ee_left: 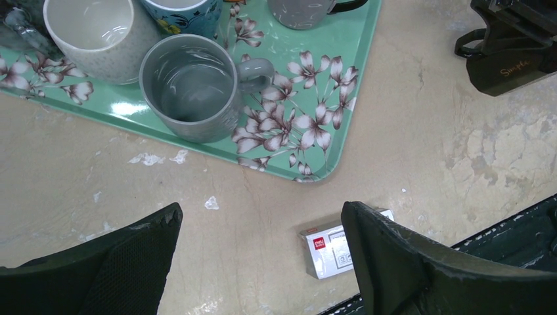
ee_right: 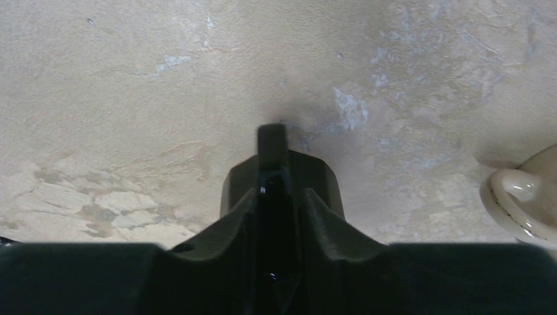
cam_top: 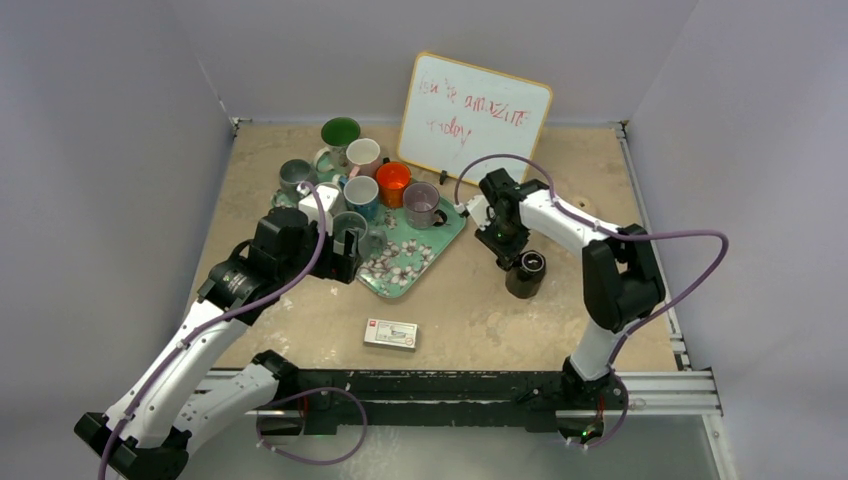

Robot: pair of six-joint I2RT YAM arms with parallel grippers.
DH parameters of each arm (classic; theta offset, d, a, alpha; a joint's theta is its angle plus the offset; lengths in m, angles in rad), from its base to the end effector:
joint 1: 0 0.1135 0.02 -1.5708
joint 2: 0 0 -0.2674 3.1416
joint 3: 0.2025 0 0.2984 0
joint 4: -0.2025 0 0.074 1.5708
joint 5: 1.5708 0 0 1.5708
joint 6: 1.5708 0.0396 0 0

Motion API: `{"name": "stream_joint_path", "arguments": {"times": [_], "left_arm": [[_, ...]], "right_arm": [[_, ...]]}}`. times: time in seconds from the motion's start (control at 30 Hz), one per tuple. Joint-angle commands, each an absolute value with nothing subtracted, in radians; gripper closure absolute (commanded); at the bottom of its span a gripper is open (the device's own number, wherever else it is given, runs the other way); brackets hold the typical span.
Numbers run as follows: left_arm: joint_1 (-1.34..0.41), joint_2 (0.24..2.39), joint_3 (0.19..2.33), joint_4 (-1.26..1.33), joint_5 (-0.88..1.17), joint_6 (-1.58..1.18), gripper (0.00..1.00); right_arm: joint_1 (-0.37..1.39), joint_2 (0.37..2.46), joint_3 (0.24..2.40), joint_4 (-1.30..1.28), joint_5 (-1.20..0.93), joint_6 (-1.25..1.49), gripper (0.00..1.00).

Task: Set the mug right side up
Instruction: Turn over the cup at the center of the board.

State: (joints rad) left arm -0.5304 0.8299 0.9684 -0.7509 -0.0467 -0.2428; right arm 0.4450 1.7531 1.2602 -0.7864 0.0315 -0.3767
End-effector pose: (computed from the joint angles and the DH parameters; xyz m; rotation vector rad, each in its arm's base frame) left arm 0.1852 -0.1065 0.3453 0.2900 2.1897 -0.3849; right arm 0.3499 0.1655 0.1822 -1.1318 2.6146 -0.0306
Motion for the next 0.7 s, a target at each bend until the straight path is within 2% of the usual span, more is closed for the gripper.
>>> {"name": "stream_joint_path", "arguments": {"times": [0.0,0.1,0.4,0.67], "left_arm": [[-0.527,0.825,0.977,-0.752,-0.064,-0.238,0.10],[-0.528,0.822,0.976,-0.752,-0.065,-0.237,0.10],[-0.527,0.820,0.974,-0.745,-0.035,-0.230,0.10],[-0.527,0.821,0.961,-0.709,0.061,-0.221,0.13]], "right_arm": [[0.447,1.747,1.301,-0.842,0.006,-0.406,0.81],[0.447,1.723,1.309,-0.841,0.003,-0.410,1.00],[0.447,1.576,1.322,-0.788,-0.212,-0.409,1.00],[0.446,1.553,1.310,-0.757,-0.396,-0.341,1.00]]}}
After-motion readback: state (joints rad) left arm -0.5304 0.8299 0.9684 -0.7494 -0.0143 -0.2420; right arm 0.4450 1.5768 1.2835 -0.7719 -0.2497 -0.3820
